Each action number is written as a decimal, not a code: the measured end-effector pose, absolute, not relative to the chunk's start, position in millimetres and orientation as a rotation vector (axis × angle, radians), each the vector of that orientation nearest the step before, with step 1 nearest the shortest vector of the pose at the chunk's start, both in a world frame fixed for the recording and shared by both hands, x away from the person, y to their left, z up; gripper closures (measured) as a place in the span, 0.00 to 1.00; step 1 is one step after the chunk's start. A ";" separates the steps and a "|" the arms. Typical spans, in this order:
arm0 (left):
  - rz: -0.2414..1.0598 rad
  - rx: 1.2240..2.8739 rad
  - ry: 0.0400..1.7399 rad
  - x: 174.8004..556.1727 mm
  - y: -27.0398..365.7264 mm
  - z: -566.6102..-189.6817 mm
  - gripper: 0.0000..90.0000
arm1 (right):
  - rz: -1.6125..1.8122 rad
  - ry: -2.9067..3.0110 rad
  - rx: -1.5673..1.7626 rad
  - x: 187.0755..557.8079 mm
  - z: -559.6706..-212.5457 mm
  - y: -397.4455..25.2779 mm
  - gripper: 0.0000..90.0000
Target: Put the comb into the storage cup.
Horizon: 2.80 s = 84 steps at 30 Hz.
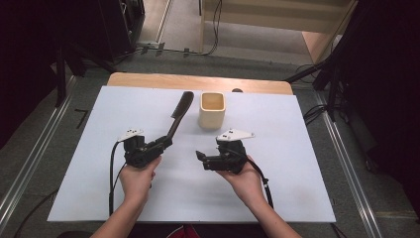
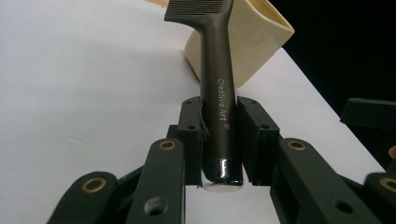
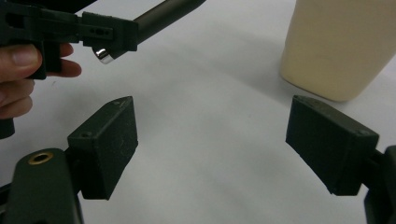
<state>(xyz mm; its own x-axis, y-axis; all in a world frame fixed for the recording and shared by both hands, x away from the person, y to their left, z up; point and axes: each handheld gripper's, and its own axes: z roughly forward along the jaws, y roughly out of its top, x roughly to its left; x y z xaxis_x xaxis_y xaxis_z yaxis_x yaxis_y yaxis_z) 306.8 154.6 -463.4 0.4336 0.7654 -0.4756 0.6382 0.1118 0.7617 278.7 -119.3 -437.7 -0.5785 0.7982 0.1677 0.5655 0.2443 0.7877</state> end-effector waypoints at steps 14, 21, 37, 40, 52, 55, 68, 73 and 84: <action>0.159 1.575 1.275 308.2 149.6 -469.9 0.82 | 1.203 2.220 1.267 301.6 -435.6 -100.4 0.21; 0.172 1.554 1.278 306.5 144.9 -474.9 0.82 | 1.245 2.231 1.308 313.2 -432.8 -88.8 0.21; 0.198 1.514 1.265 303.5 141.1 -481.4 0.82 | 1.285 2.226 1.397 341.6 -423.3 -60.3 0.23; 0.197 1.500 1.266 302.9 141.6 -482.3 0.82 | 1.259 2.239 1.402 346.6 -422.7 -52.4 0.23; 0.226 1.462 1.253 301.3 142.1 -481.8 0.82 | 1.261 2.235 1.536 364.4 -427.5 -37.2 0.26; 0.235 1.462 1.253 300.8 141.8 -480.9 0.82 | 1.261 2.232 1.564 367.7 -429.8 -34.4 0.27; 0.200 1.398 1.242 301.4 145.1 -482.5 0.82 | 1.272 2.229 1.652 374.1 -430.5 -30.0 0.31; 0.197 1.381 1.247 301.1 145.2 -484.1 0.82 | 1.278 2.214 1.684 375.7 -428.6 -26.9 0.35; 0.195 1.345 1.236 299.5 145.9 -485.6 0.82 | 1.286 2.155 1.803 382.2 -425.5 -23.0 0.56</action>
